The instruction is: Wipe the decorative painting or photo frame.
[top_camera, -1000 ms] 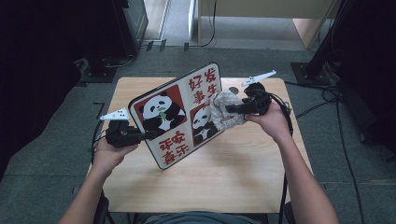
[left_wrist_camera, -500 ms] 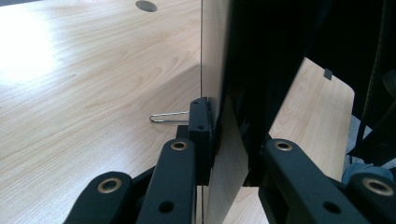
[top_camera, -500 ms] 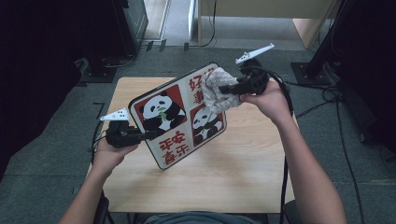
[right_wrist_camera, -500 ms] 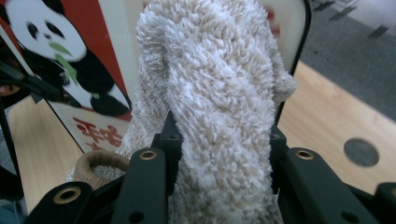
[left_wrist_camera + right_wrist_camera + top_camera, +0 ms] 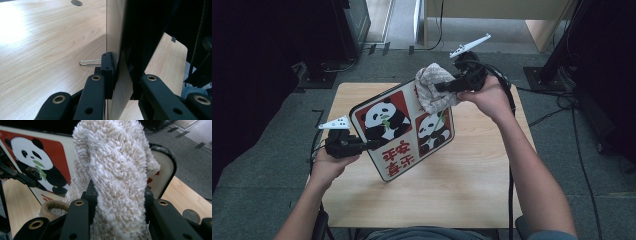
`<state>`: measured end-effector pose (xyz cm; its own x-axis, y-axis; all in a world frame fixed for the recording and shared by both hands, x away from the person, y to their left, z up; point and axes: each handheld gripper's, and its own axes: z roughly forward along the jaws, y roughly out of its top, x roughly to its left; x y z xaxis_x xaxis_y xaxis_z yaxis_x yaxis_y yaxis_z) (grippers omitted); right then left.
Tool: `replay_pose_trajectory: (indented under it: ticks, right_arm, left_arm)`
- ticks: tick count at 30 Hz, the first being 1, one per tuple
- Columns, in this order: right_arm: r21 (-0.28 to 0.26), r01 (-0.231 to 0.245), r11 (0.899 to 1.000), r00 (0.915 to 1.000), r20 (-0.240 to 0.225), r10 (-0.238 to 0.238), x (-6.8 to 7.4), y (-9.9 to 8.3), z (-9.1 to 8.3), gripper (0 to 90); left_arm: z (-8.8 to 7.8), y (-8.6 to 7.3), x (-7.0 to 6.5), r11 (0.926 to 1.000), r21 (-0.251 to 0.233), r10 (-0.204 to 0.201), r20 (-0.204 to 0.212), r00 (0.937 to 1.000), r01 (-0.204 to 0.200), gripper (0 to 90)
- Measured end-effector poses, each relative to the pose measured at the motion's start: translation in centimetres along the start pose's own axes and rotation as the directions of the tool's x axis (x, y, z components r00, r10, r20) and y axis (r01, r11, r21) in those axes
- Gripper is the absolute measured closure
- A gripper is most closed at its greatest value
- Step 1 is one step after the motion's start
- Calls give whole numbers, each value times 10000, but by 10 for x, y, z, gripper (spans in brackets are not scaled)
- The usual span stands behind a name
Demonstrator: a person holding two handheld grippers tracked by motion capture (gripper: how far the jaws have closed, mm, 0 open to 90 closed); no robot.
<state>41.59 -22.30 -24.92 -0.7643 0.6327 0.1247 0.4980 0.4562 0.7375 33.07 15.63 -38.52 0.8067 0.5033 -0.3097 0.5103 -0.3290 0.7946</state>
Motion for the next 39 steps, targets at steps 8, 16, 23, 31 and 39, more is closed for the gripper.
replay_pose_trajectory:
  ticks: [8,16,23,31,39]
  right_arm:
    - [96,-117,9999,9999,-109,118,-4,-12,13,644]
    - [43,-248,9997,9994,-256,249,-6,-25,21,644]
    - [100,-273,9996,9993,-263,275,-7,-34,25,643]
    - [341,-369,9987,9987,-326,381,-8,-53,36,643]
    - [132,-388,9992,9986,-357,393,-9,-66,44,644]
  left_arm:
    - [0,0,0,10000,35,9,6,10000,-9,803]
    - [0,0,0,10000,24,6,21,10000,-6,802]
    - [0,0,0,10000,11,-14,42,10000,13,801]
    - [0,0,0,10000,38,-32,46,10000,32,802]
    - [-1,-1,-1,10000,19,-61,55,10000,61,800]
